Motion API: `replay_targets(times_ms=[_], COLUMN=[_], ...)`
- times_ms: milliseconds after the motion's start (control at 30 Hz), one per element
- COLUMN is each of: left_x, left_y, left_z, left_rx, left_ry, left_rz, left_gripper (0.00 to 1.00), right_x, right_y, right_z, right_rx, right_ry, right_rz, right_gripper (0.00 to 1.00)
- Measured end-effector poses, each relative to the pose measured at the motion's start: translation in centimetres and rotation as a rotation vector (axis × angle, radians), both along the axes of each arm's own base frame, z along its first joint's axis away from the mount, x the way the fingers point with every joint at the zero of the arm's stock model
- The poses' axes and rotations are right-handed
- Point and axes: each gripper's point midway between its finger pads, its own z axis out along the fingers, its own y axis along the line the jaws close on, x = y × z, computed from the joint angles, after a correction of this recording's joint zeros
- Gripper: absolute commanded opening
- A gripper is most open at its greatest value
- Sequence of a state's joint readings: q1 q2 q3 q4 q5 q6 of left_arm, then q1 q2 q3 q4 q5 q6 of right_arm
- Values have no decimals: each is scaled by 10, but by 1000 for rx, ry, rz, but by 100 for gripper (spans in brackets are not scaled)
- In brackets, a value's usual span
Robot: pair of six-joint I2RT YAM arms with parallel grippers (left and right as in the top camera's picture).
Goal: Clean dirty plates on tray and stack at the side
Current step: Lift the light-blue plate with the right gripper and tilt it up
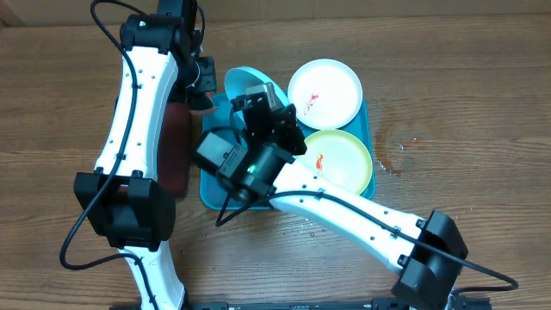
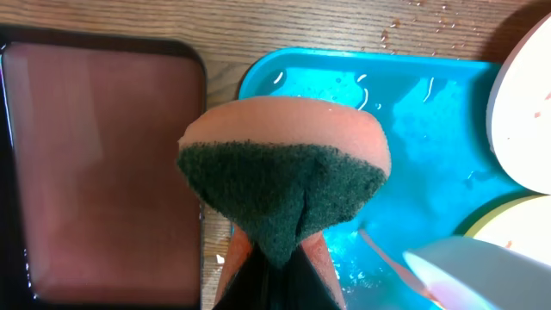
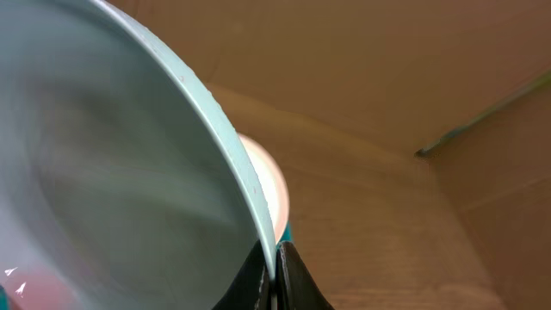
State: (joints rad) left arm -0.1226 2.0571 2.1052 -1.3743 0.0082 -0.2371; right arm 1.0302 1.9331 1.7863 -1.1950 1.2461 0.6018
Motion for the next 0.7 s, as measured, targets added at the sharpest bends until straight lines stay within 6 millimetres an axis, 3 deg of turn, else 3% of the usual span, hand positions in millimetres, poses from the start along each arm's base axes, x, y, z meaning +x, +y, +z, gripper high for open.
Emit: replay_targets(times_ms=[300,700], left_x=[7,9], left_y=[-2,-2], left_z=[2,2], left_rx=[-12,-16], left_ry=[-28,-35], left_rz=[2,14], left_gripper=[4,4], right_x=[-8,-9], right_y=[0,-3], right_z=[37,45], right_rx=[-112,-134], right_ry=[-193,-231], right_rz=[-25,-37], right_gripper=[4,4])
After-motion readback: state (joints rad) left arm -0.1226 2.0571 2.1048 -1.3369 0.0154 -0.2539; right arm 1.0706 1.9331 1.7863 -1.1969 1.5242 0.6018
